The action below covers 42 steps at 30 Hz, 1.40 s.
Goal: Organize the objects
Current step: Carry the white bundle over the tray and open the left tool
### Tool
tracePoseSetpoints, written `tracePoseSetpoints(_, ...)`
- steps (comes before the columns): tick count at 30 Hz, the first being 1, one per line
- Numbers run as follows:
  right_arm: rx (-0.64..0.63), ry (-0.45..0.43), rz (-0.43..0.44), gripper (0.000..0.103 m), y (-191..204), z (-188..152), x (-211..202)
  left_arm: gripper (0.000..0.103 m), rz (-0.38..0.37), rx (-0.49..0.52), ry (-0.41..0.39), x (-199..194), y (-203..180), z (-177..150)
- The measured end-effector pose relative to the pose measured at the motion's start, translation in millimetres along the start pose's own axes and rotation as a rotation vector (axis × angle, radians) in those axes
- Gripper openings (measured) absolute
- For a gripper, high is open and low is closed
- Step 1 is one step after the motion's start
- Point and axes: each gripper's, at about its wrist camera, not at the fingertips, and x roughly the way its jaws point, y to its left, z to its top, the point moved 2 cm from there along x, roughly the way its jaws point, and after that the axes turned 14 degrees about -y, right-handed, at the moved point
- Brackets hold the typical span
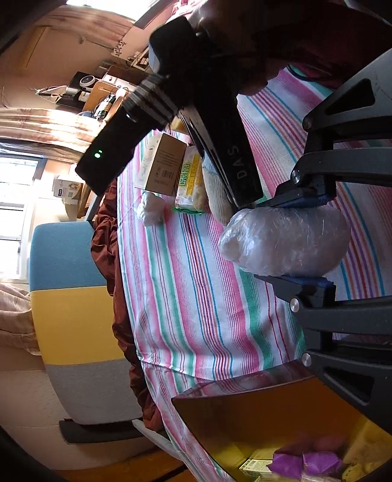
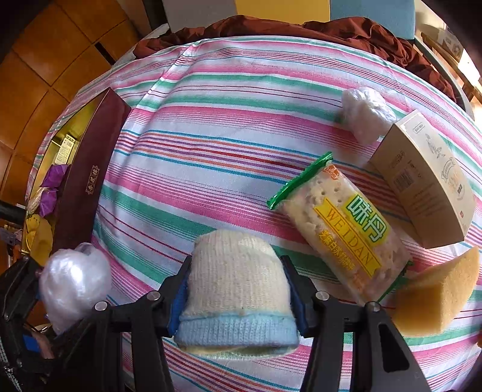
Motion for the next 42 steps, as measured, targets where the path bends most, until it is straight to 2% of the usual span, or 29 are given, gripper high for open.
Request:
tracePoseSetpoints(8, -0.038, 0.002, -0.027, 0.055, 5.4, -0.3, 2.6, 0.035, 0.031, -0.036, -0.072, -39.9, 27.8, 12.2)
tracePoseSetpoints(16, -0.059, 0.001, -0.044, 0.055, 7.8, 0.7, 4.4, 0.035, 0.112, -0.153, -0.096, -69.2, 93.5, 14.5)
tracePoseSetpoints(25, -0.074, 0.001, -0.055, 0.055, 8.6, 3.8, 5.8, 0.035, 0.210, -0.362, -0.025, -76.2, 188.1, -11.4)
tracePoseSetpoints(29, -0.080, -0.001, -0.059, 0.055, 8.6, 5.6, 6.3, 0.035, 0.201, -0.463, 0.043, -69.4, 217.3, -28.9)
tracePoseSetpoints(32, -0.082, -0.001, -0.060, 0.055, 8.2, 6.4, 6.3, 0.035, 0.205, -0.524, 0.059, -63.4, 232.2, -34.1)
tracePoseSetpoints(37, -0.082, -0.001, -0.060, 0.055, 8.1, 8.4, 6.5, 0.039, 0.257, -0.558, 0.103, -46.9, 249.7, -40.1)
tracePoseSetpoints(39, -0.083, -0.001, -0.061, 0.055, 6.4, 8.7, 5.9, 0.044, 0.297, -0.552, 0.120, -45.5, 255.3, -45.2)
tracePoseSetpoints(42, -0.081, -0.002, -0.059, 0.055, 5.1, 10.6, 5.6, 0.046, 0.318, -0.534, 0.133, -49.1, 255.6, -52.2)
